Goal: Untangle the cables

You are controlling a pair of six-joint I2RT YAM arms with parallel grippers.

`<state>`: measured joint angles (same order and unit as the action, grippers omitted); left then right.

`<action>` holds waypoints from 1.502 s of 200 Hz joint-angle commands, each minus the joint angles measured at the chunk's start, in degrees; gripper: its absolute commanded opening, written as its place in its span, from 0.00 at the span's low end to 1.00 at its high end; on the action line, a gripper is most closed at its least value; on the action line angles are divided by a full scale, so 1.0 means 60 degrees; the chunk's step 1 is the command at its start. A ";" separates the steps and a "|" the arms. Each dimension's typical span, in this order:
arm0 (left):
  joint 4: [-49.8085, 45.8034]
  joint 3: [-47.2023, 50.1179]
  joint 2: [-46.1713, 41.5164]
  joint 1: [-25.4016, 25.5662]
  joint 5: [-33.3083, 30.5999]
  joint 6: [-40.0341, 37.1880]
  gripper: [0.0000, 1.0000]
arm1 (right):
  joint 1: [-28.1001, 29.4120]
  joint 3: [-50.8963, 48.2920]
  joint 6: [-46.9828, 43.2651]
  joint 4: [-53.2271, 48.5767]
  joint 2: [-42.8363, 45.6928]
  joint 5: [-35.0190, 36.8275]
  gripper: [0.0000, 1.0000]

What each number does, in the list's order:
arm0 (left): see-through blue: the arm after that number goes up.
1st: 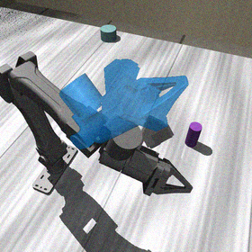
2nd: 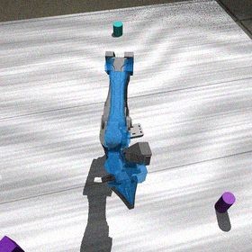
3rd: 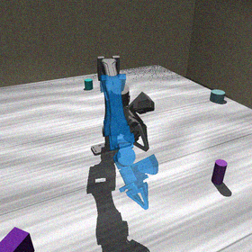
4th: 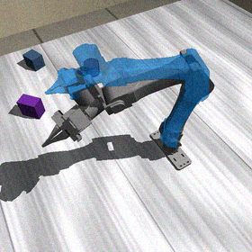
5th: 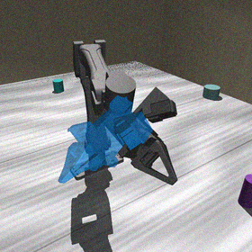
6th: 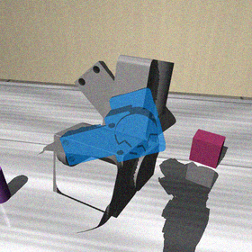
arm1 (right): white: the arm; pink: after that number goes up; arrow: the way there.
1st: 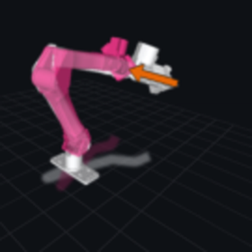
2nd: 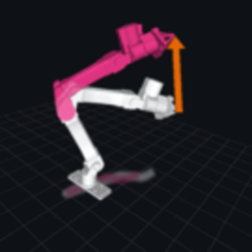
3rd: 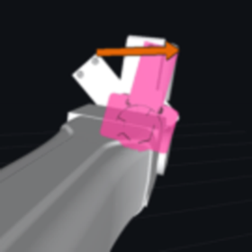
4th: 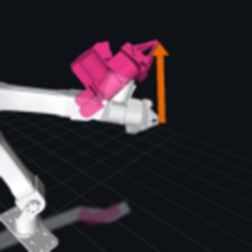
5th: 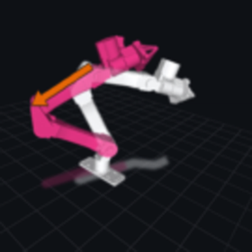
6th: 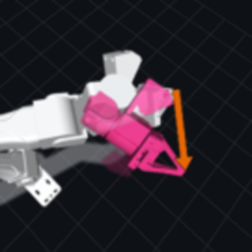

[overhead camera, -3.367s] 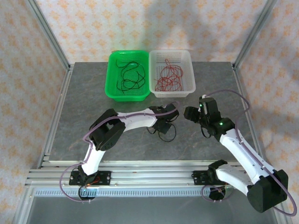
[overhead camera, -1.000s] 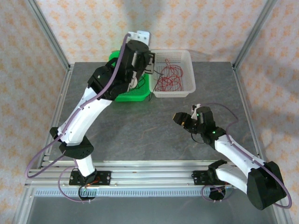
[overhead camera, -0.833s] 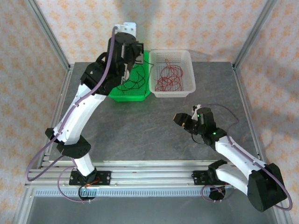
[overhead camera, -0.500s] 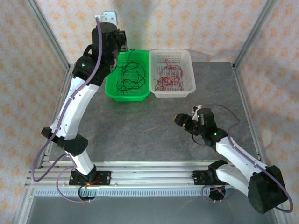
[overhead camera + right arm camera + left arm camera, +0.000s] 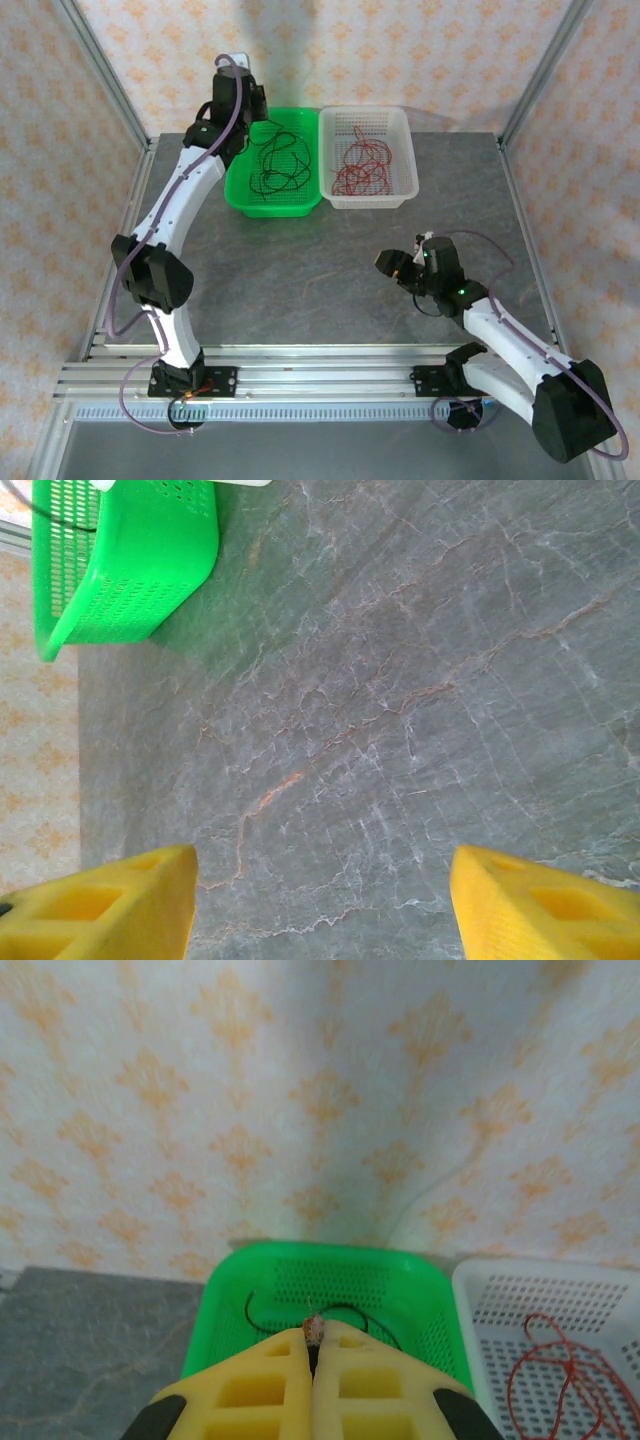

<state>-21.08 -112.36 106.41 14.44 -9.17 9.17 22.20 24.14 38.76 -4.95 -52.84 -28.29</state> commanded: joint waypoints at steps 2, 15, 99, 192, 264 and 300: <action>0.1112 0.0649 0.0146 -0.0163 0.0498 0.0435 0.00 | 0.0066 -0.0107 0.0073 -0.0134 0.0164 0.0252 0.67; 0.1438 0.1140 0.0195 -0.0218 0.0622 0.0569 0.00 | 0.0066 -0.0112 0.0073 -0.0138 0.0138 0.0276 0.67; 0.2917 0.3623 0.0561 -0.0274 0.1176 0.1386 0.00 | 0.0085 -0.0123 0.0064 -0.0124 0.0003 0.0298 0.67; 0.3993 0.5337 0.0927 -0.0264 0.0876 0.2270 0.00 | 0.0129 -0.0156 0.0102 -0.0236 0.0062 0.0494 0.67; 0.3779 0.5367 0.1234 -0.0258 0.1052 0.2456 0.36 | 0.0194 -0.0112 0.0106 -0.0297 0.0005 0.0633 0.67; 0.3763 0.5373 0.0956 -0.0238 0.1118 0.2445 0.53 | 0.0183 -0.0017 0.0029 -0.0451 0.0018 0.0745 0.67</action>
<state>1.06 -79.81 113.32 13.34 -2.72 23.70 22.85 23.62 38.98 -6.39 -52.88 -25.91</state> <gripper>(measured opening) 0.486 0.670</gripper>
